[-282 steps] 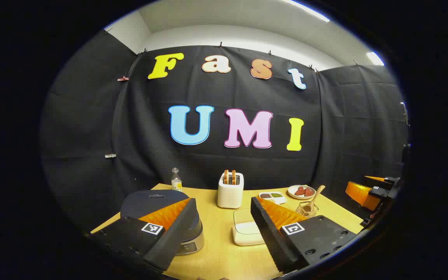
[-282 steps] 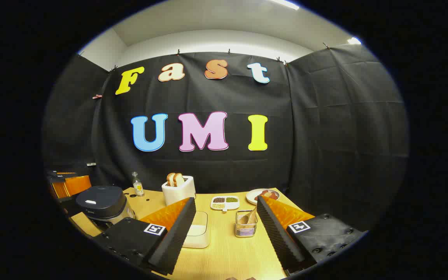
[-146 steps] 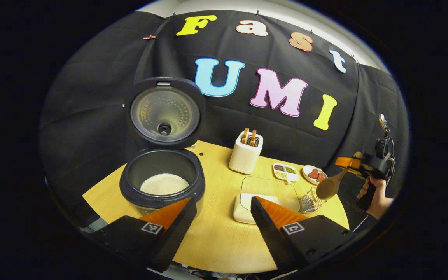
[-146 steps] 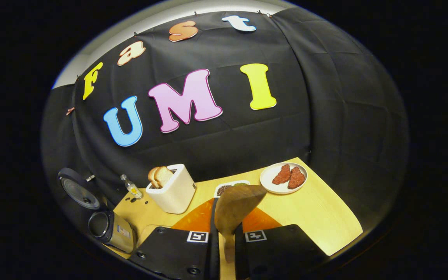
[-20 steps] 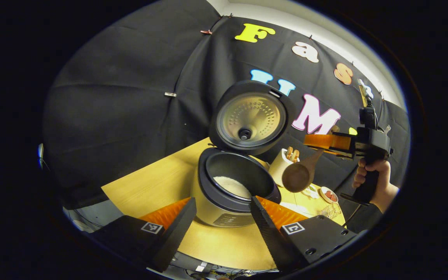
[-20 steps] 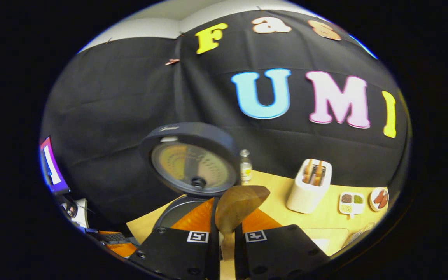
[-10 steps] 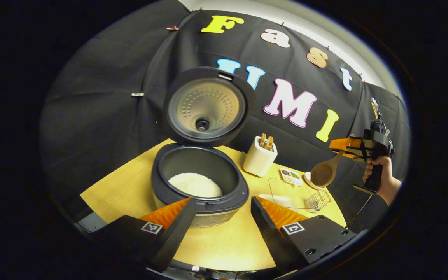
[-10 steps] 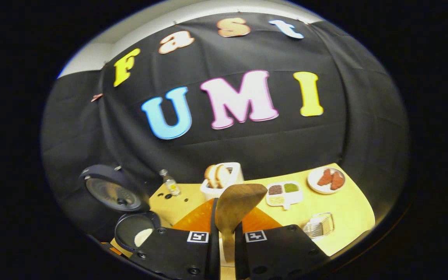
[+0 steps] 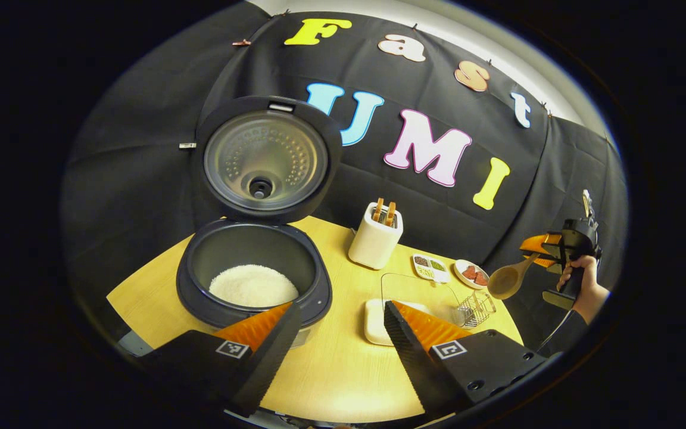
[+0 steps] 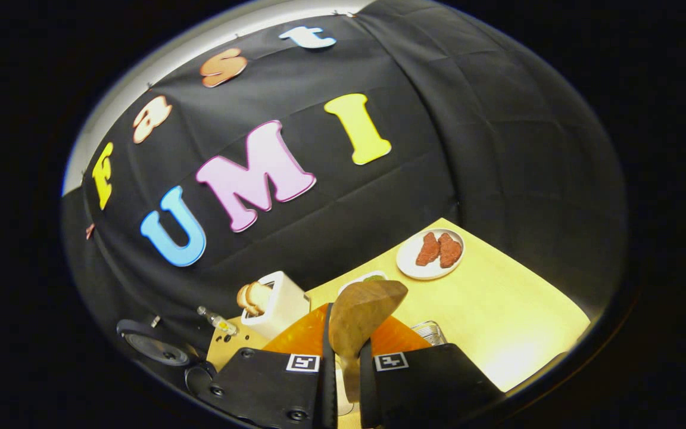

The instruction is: Close the left gripper, press the button to open the rice cooker; take a wooden spoon from the chopstick holder with the right hand, scoop a spoonful of rice and pour it into the rice cooker, then put the wooden spoon back into the chopstick holder.

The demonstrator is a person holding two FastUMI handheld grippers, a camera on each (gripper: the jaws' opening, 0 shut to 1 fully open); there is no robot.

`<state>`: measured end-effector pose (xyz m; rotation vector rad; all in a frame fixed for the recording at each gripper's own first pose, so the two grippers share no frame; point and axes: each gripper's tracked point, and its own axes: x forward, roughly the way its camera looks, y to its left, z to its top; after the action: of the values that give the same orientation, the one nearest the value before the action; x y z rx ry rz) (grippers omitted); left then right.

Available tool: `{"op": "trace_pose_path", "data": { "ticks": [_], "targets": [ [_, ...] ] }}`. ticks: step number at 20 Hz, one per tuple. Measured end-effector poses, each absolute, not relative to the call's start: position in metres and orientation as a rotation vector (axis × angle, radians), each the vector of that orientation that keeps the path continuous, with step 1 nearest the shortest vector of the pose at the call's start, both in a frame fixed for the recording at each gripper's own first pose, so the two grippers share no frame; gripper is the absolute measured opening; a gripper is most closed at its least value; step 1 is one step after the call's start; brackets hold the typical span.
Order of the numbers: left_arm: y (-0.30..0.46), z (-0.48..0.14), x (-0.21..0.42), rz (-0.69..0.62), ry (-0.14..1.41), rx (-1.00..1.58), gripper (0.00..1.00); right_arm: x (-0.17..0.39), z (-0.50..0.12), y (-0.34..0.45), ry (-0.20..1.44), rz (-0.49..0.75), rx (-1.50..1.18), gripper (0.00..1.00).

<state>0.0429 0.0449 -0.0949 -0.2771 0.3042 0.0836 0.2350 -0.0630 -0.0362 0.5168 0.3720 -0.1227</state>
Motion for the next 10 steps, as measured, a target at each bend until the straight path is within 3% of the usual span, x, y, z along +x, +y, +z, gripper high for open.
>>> {"op": "trace_pose_path", "data": {
  "ticks": [4,5,7,10],
  "targets": [
    [0.017,-0.097,0.050,0.128,0.323,-0.270,0.92,0.254,-0.075,-0.103,0.420,-0.185,0.576,0.19],
    [0.009,-0.099,0.052,0.139,0.329,-0.273,0.96,0.257,-0.085,-0.110,0.431,-0.192,0.575,0.19],
    [-0.008,-0.098,0.052,0.159,0.328,-0.277,0.92,0.263,-0.109,-0.122,0.468,-0.206,0.560,0.19],
    [-0.025,-0.098,0.052,0.195,0.336,-0.268,0.95,0.273,-0.139,-0.124,0.526,-0.189,0.551,0.19]
  ]
}}
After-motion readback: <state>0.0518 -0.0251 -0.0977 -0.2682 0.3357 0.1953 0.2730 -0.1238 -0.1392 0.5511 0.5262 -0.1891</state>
